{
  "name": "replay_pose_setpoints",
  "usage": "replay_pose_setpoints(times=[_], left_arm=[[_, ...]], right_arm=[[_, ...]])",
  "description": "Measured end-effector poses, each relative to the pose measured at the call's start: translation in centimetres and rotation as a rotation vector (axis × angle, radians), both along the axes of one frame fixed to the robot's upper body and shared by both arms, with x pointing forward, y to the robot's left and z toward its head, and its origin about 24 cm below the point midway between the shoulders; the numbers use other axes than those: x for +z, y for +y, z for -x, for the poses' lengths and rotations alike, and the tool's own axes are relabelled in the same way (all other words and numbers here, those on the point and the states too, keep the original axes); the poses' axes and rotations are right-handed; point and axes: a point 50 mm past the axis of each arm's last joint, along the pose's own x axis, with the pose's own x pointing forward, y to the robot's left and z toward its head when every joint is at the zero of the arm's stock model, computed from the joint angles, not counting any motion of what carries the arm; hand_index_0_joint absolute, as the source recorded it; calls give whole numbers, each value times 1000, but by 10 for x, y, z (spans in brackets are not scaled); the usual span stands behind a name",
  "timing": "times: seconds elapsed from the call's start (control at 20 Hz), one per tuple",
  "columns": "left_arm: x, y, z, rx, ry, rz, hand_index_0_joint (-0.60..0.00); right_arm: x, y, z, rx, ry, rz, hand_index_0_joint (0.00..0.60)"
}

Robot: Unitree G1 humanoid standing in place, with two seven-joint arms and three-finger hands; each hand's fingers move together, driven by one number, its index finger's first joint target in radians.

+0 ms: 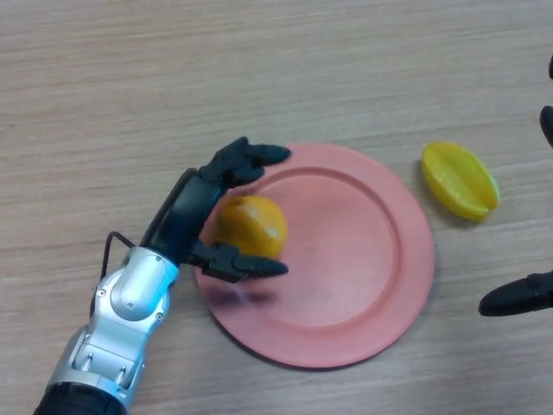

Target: Pick up the yellow pear and place it on the plate

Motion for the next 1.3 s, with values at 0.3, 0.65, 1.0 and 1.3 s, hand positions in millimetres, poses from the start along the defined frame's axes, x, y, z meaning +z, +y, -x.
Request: replay_pose_setpoints(times=[0.3,0.65,1.0,1.3], left_arm=[[2,-9,4,-23,-10,-38,0],[70,5,28,21,-163,76,0],[103,64,54,115,-174,239,0],[94,107,72,213,-83,340,0]], right_arm=[[5,2,4,5,-24,8,0],[5,3,3,2,-29,15,0],[4,6,-2,8,-24,5,0],[-3,8,-5,22,10,-10,0]])
